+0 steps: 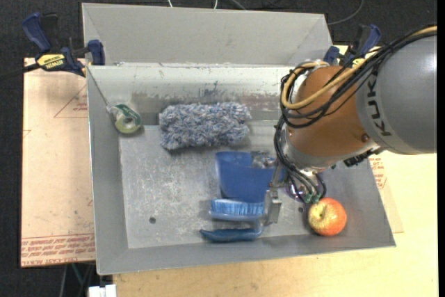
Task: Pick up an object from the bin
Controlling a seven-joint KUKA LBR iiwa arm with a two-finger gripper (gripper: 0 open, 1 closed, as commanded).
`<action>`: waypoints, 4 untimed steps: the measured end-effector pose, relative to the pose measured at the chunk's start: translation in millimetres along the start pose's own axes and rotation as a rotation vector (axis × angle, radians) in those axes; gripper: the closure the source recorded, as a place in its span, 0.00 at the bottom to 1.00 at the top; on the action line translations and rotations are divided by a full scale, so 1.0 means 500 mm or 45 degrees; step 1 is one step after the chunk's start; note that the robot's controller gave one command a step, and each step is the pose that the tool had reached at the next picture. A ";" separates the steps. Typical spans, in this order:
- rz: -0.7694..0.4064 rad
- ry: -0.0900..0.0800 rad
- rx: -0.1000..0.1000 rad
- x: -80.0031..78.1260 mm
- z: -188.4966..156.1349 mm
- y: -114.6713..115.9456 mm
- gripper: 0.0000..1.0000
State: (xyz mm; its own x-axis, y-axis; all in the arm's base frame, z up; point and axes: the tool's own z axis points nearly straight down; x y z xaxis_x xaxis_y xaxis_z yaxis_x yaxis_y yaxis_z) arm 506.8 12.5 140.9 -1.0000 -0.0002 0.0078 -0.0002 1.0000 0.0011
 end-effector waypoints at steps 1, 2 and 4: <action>0.001 -0.009 0.000 -0.004 -0.008 0.000 0.00; -0.136 -0.010 0.002 -0.172 0.132 -0.016 0.00; -0.093 0.019 0.007 -0.197 0.133 0.034 0.00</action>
Offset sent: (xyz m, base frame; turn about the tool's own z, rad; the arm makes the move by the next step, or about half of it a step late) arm 0.0834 -0.0071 -0.0709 -0.1088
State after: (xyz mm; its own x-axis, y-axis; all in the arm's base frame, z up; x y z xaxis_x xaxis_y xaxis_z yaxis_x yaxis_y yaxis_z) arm 604.8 29.8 73.6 -0.9970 -0.0734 0.0229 -0.0735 0.9973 -0.0032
